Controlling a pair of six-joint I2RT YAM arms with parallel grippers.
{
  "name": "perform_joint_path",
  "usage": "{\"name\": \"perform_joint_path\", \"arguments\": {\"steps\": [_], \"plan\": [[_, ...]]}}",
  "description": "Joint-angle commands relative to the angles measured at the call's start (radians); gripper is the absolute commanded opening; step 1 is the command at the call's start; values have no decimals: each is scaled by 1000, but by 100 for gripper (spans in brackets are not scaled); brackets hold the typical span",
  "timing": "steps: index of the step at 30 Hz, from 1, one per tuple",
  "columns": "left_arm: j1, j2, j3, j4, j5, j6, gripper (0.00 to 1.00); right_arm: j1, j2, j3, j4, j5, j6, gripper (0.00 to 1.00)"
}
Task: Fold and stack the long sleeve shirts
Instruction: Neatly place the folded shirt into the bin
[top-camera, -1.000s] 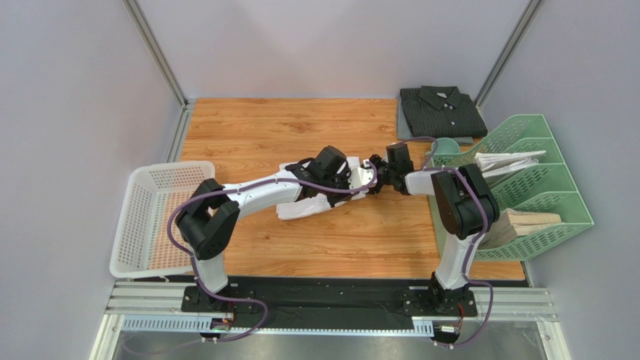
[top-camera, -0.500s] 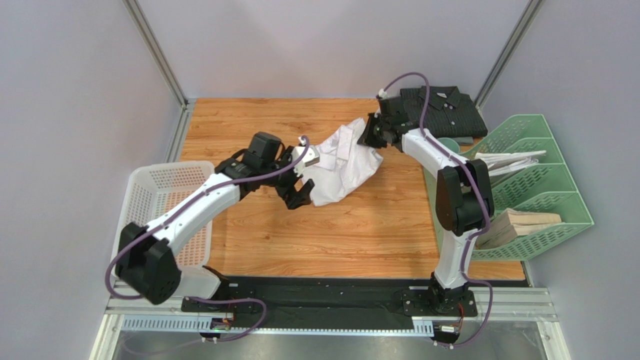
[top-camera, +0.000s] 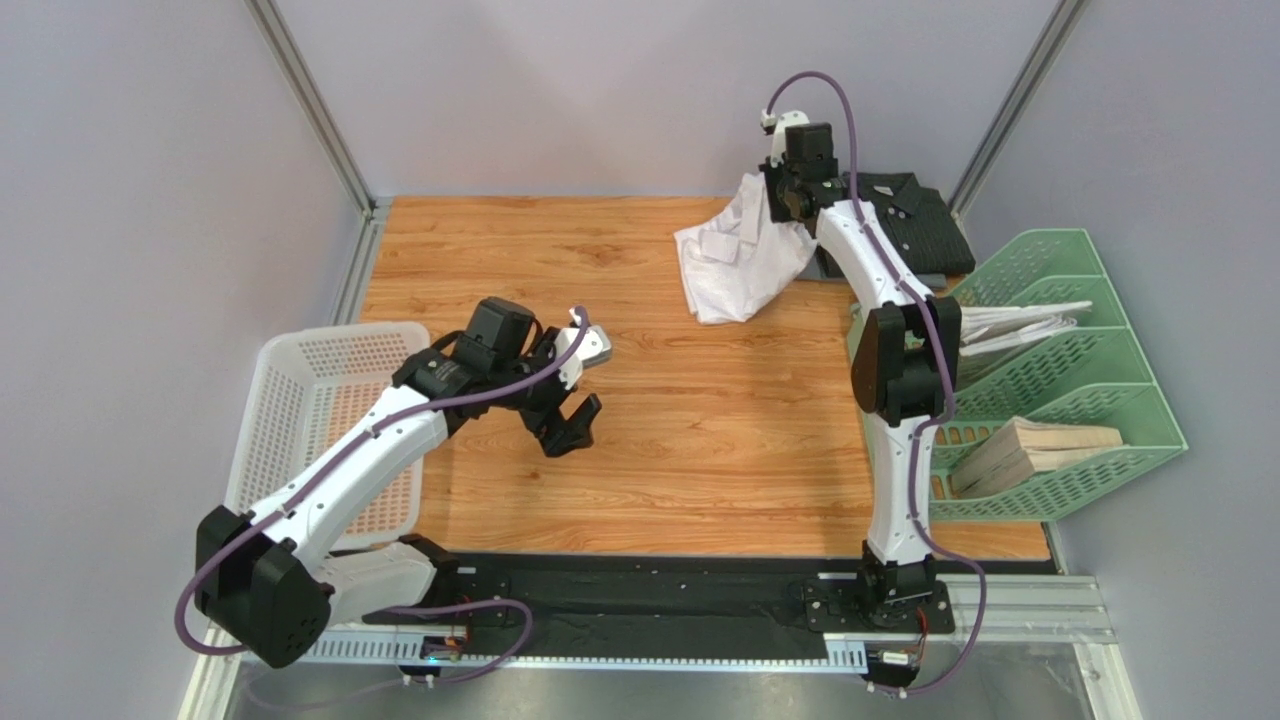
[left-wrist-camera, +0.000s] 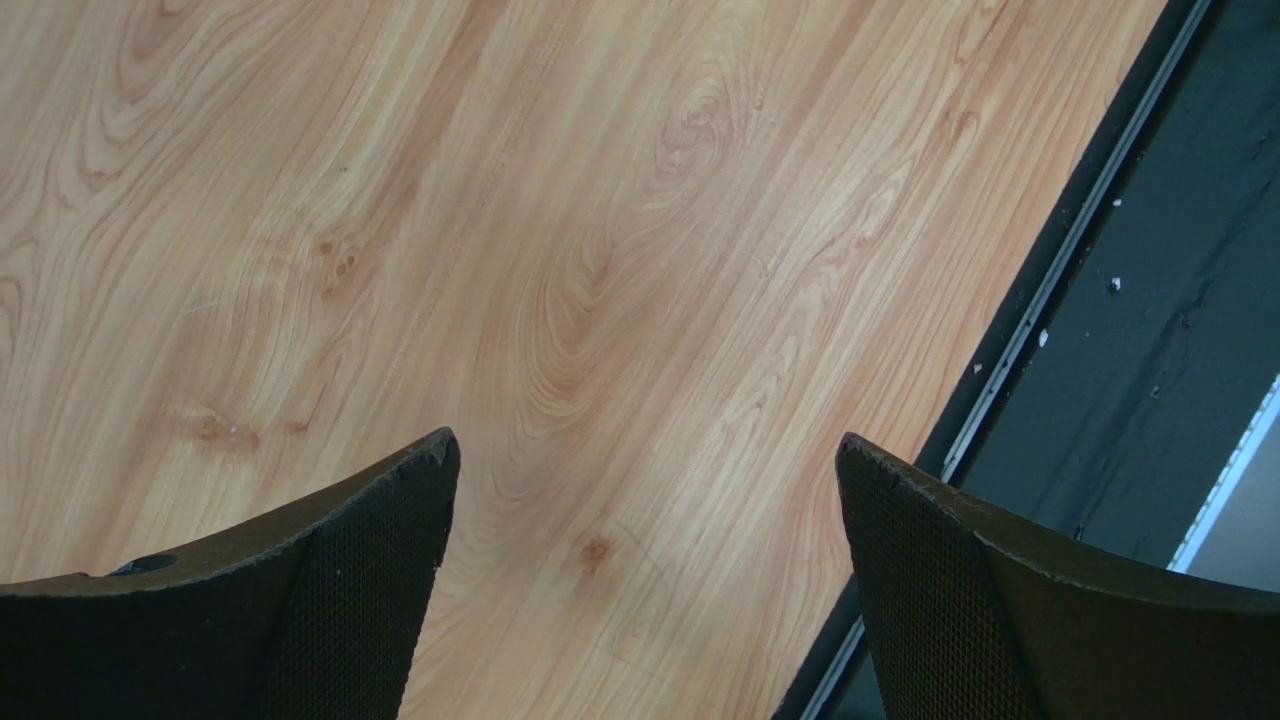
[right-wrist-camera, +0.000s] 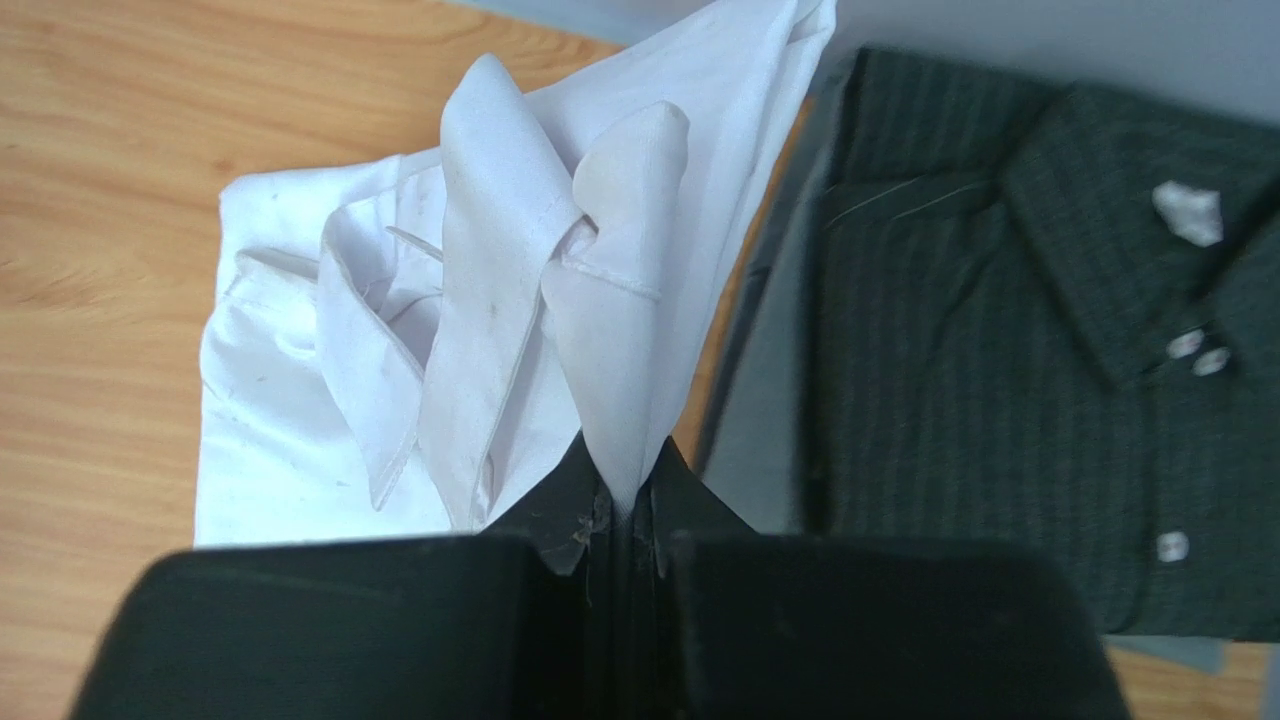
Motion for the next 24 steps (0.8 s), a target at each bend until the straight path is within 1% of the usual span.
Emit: {"name": "perform_joint_path", "arguments": {"steps": [1, 6, 10, 24], "plan": [[5, -47, -17, -21, -20, -2, 99, -26, 8, 150, 40, 86, -187, 0], [7, -41, -9, -25, -45, 8, 99, -49, 5, 196, 62, 115, -262, 0], [7, -30, -8, -27, -42, 11, 99, -58, -13, 202, 72, 136, -283, 0], [7, -33, -15, -16, -48, 23, 99, -81, -42, 302, 105, 172, -310, 0]]}}
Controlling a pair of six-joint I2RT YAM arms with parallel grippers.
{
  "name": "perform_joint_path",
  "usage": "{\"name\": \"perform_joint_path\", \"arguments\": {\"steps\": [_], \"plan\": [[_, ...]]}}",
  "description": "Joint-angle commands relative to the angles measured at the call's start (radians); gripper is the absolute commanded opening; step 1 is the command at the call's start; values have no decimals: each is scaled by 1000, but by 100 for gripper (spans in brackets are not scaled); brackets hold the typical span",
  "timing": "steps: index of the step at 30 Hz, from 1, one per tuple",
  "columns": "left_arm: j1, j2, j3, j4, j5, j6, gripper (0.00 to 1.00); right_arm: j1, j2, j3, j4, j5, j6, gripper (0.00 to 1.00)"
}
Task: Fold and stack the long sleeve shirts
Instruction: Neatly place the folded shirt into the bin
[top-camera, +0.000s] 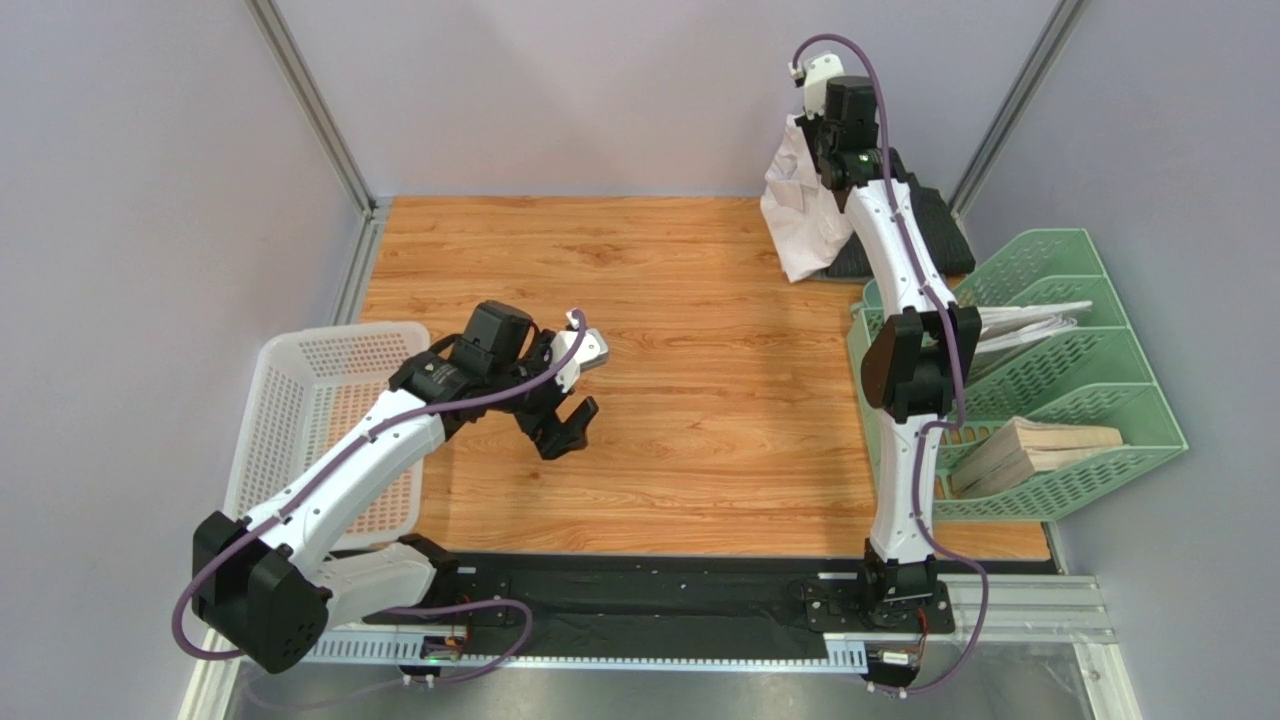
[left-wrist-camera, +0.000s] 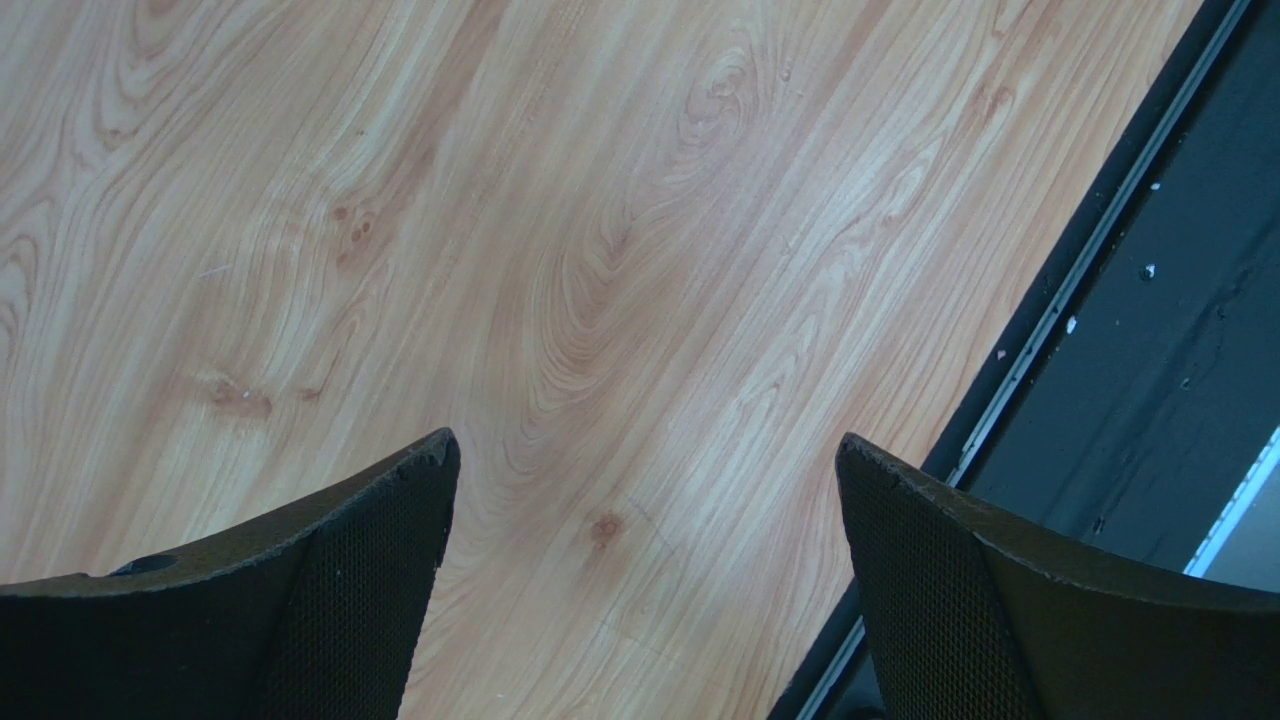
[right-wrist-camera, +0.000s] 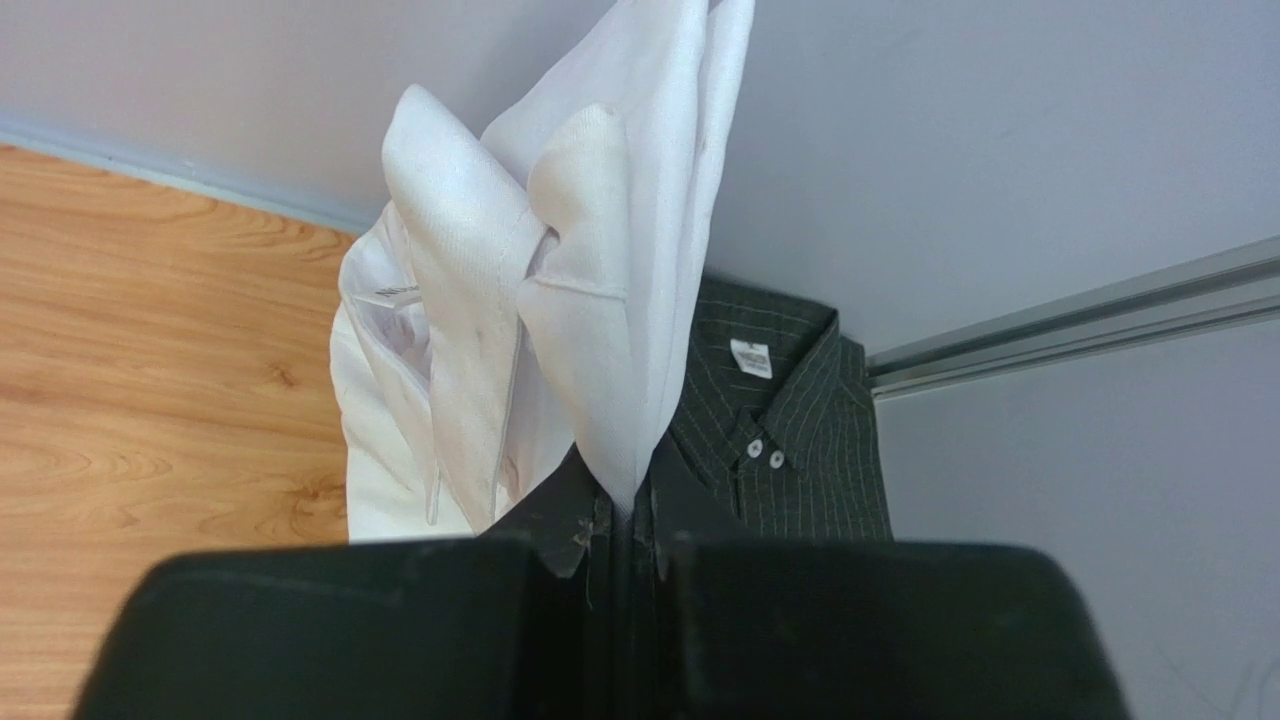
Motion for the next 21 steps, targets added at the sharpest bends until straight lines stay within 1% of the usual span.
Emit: {"name": "perform_joint_path", "arguments": {"steps": [1, 5, 21], "plan": [[6, -9, -3, 5, -3, 18, 99, -14, -60, 78, 89, 40, -22, 0], [6, -12, -6, -1, -1, 27, 99, -24, -54, 75, 93, 60, -26, 0], [6, -6, -23, -4, -6, 40, 99, -87, -51, 68, 122, 31, -66, 0]]}}
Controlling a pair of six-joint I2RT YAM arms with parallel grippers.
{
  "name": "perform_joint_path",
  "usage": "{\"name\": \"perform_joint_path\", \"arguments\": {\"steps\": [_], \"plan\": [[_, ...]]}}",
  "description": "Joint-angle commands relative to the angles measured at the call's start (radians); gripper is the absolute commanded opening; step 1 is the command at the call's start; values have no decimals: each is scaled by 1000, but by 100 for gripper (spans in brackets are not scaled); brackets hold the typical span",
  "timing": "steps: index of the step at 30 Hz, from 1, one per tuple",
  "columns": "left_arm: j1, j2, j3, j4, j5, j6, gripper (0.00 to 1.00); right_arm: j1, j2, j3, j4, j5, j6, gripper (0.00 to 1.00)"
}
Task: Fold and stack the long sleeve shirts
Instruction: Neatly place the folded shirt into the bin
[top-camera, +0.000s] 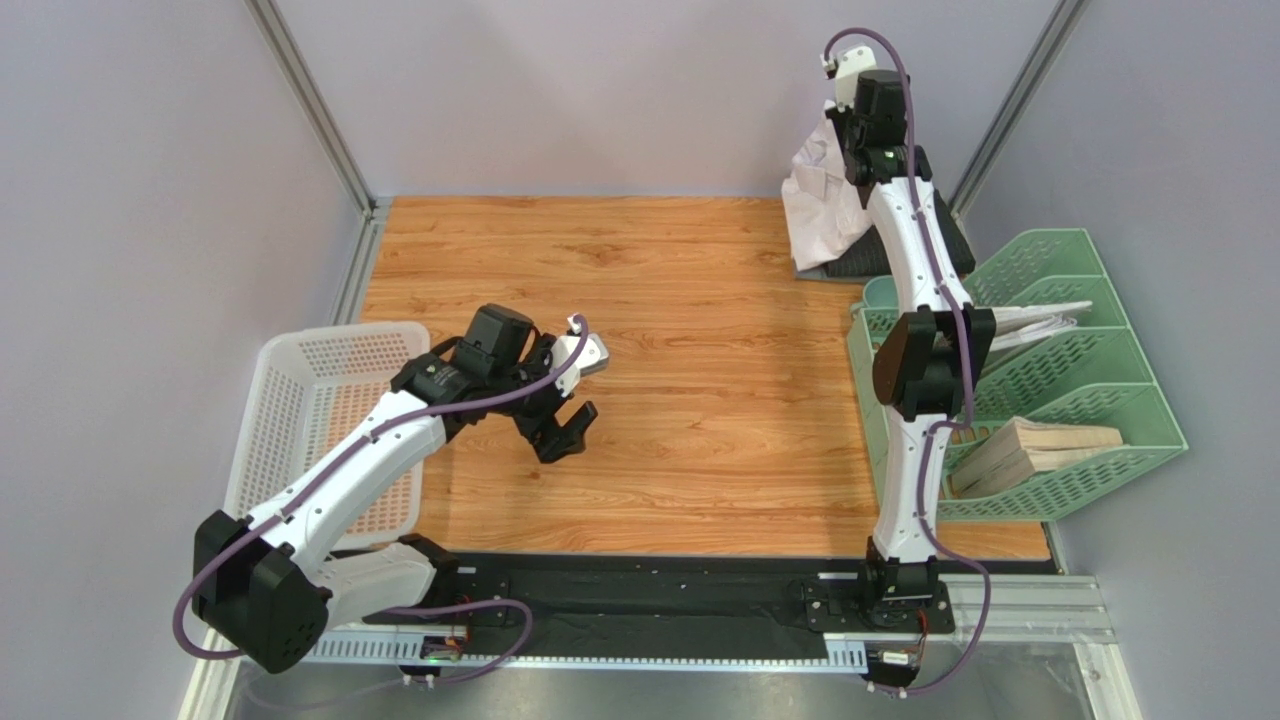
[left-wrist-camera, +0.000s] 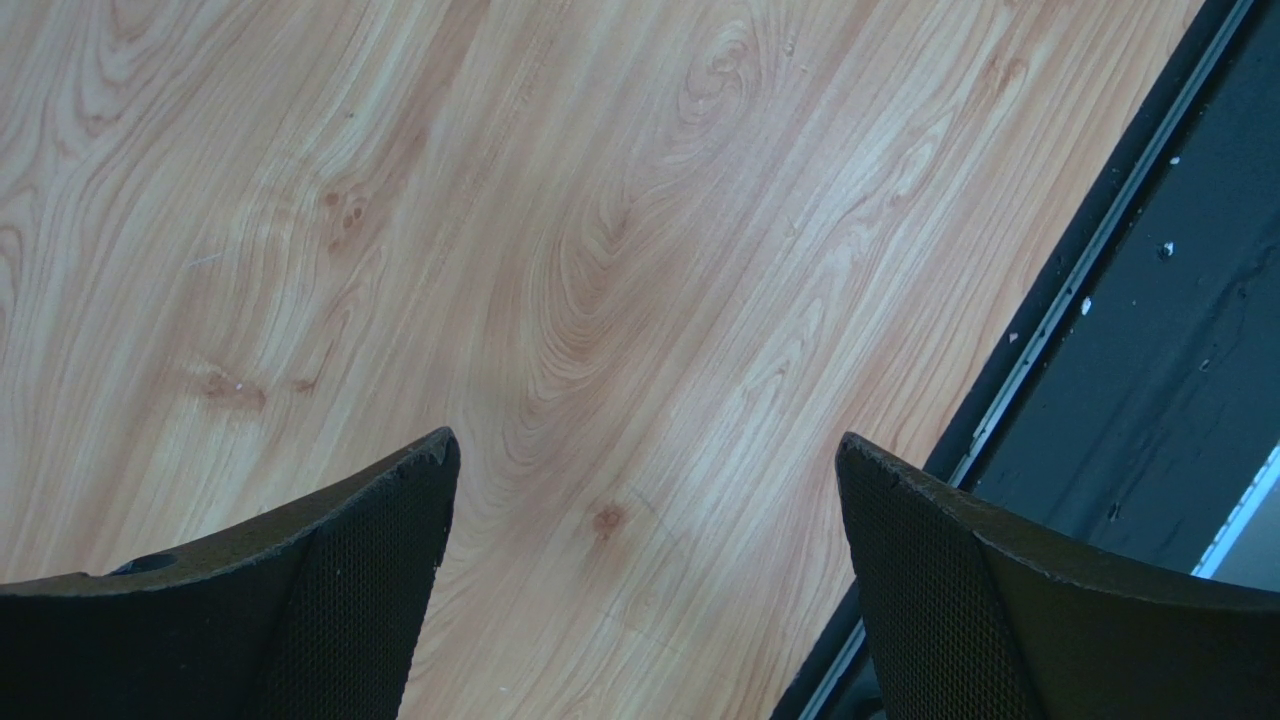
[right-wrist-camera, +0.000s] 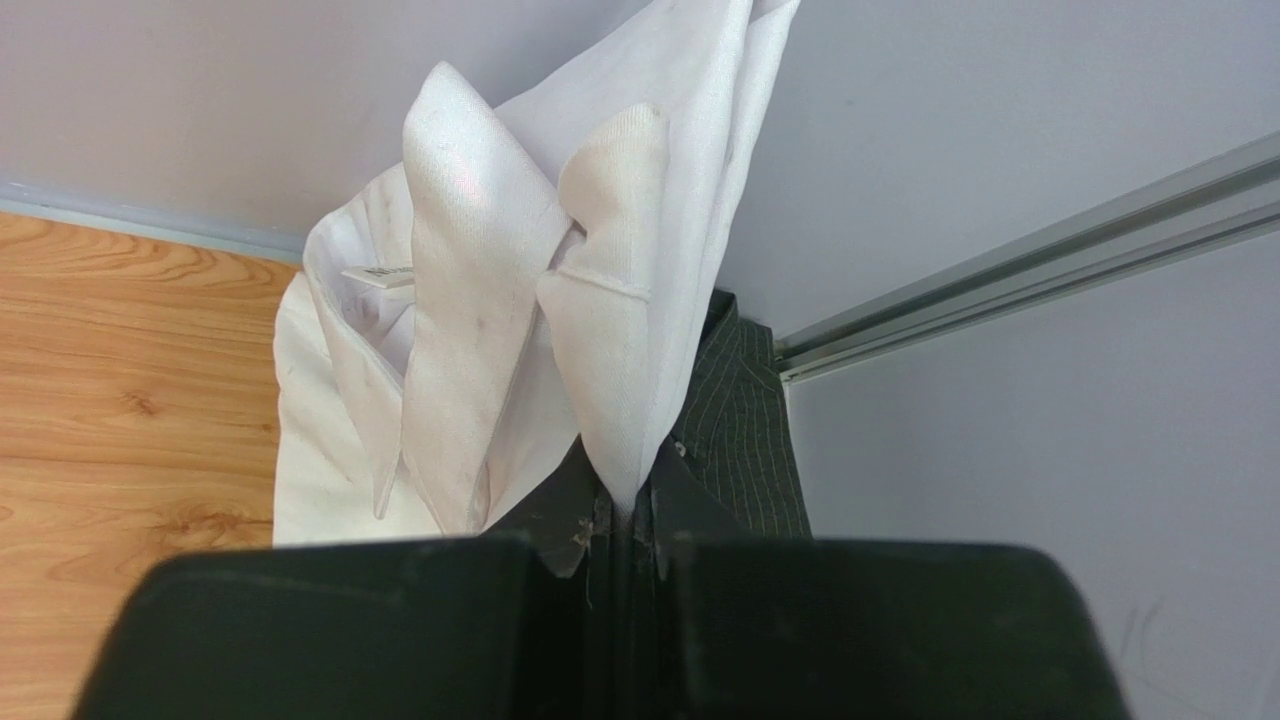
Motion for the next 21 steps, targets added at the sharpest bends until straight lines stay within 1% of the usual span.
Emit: {"name": "perform_joint_path", "arguments": {"steps": [1, 10, 11, 13, 18, 21], "plan": [[6, -6, -6, 0, -1, 19, 99, -27, -46, 42, 98, -5, -39, 0], [6, 11, -8, -4, -3, 24, 99, -48, -10, 27, 116, -49, -75, 0], [6, 17, -8, -7, -3, 24, 99, -82, -4, 22, 119, -51, -76, 0], [6, 22, -4, -9, -3, 25, 99, -91, 1, 15, 125, -67, -79, 0], [6, 32, -4, -11, 0, 27, 99, -111, 14, -42, 179, -89, -116, 0], [6, 38, -3, -14, 11, 25, 99, -123, 31, -47, 197, -98, -142, 0]]}}
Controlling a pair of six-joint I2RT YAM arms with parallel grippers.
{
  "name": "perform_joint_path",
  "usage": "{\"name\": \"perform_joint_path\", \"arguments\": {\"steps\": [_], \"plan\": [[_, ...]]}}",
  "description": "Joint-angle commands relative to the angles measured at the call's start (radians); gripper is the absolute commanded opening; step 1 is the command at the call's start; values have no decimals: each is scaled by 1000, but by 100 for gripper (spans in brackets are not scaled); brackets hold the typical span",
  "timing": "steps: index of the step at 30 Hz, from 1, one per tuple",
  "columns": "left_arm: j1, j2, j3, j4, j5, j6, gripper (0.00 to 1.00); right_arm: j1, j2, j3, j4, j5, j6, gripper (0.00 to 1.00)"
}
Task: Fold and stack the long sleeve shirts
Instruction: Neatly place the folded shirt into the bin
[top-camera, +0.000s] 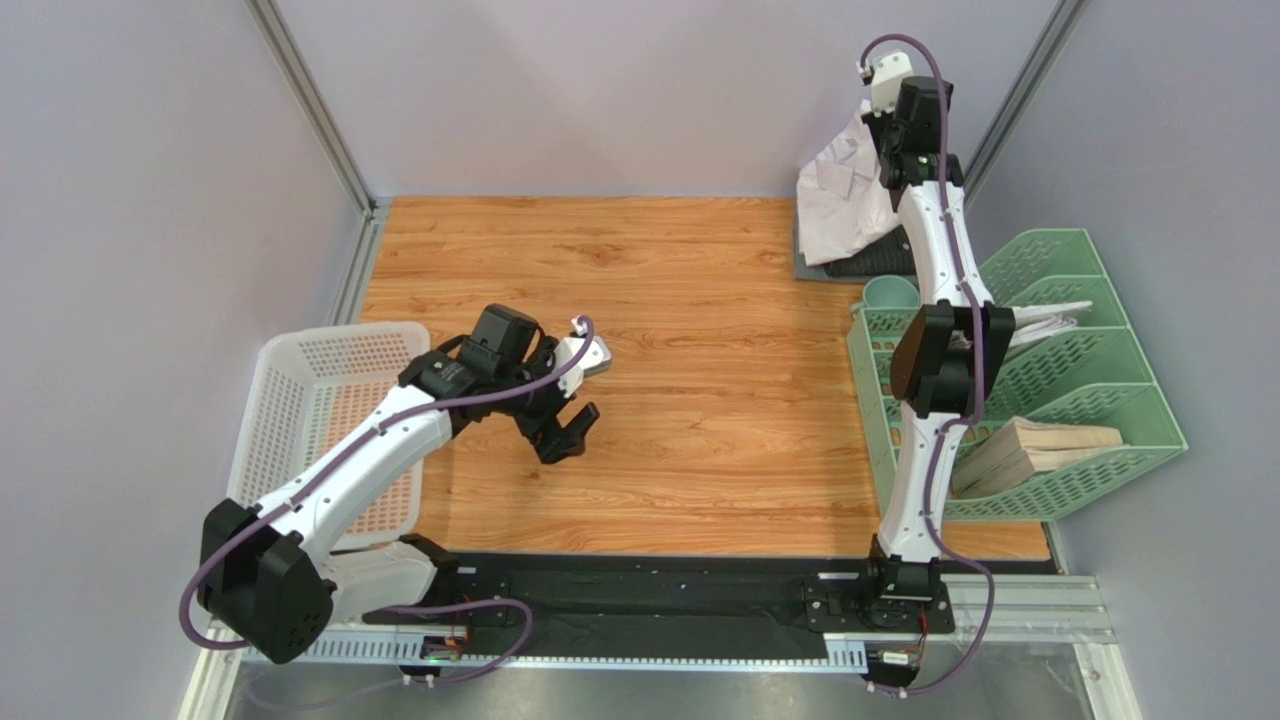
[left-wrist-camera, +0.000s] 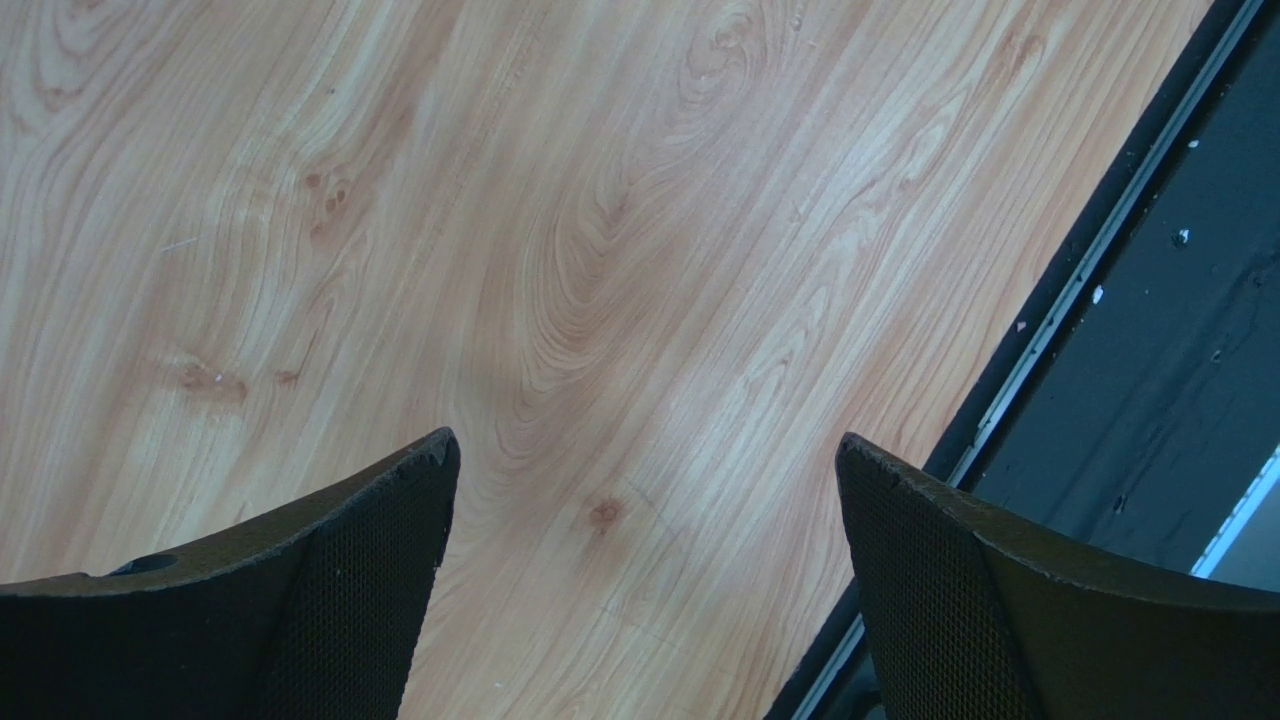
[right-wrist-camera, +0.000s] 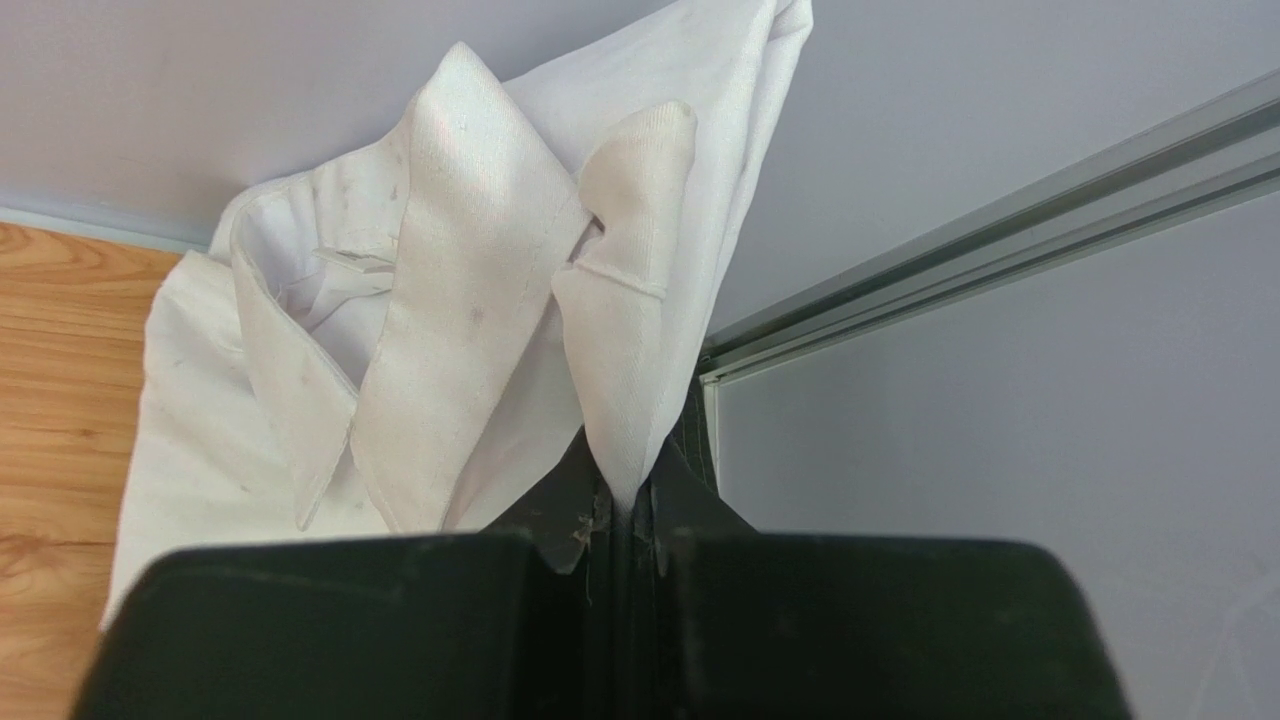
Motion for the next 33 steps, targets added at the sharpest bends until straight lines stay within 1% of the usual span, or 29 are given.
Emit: {"name": "perform_joint_path", "arguments": {"steps": [1, 9, 20, 22, 23, 24, 25, 26, 27, 29, 30, 33], "plan": [[5, 9, -3, -9, 18, 22, 99, -20, 38, -3, 124, -17, -74, 0], [8, 32, -4, -6, 30, 22, 99, -62, 99, -27, 202, -39, -148, 0], [11, 66, 7, -23, 41, 23, 99, -114, 173, -58, 318, -14, -240, 0], [18, 69, 8, -26, 46, 23, 99, -117, 193, -58, 346, 21, -264, 14], [23, 69, 16, -31, 59, 22, 99, -119, 196, -58, 358, 35, -269, 25], [32, 71, 20, -34, 64, 19, 99, -117, 196, -56, 372, 47, -271, 50], [38, 72, 27, -43, 69, 15, 99, -119, 193, -50, 395, 67, -260, 59], [45, 71, 39, -48, 79, 11, 99, -117, 187, -43, 397, 70, -252, 66], [61, 69, 43, -49, 87, 3, 99, -119, 181, -17, 389, 70, -240, 76], [77, 66, 63, -58, 102, -7, 99, -117, 152, 7, 363, 72, -193, 83], [98, 66, 73, -63, 112, -14, 99, -117, 141, 19, 349, 69, -177, 91], [147, 72, 105, -84, 156, -40, 99, -112, 72, 39, 308, 40, -113, 97]]}}
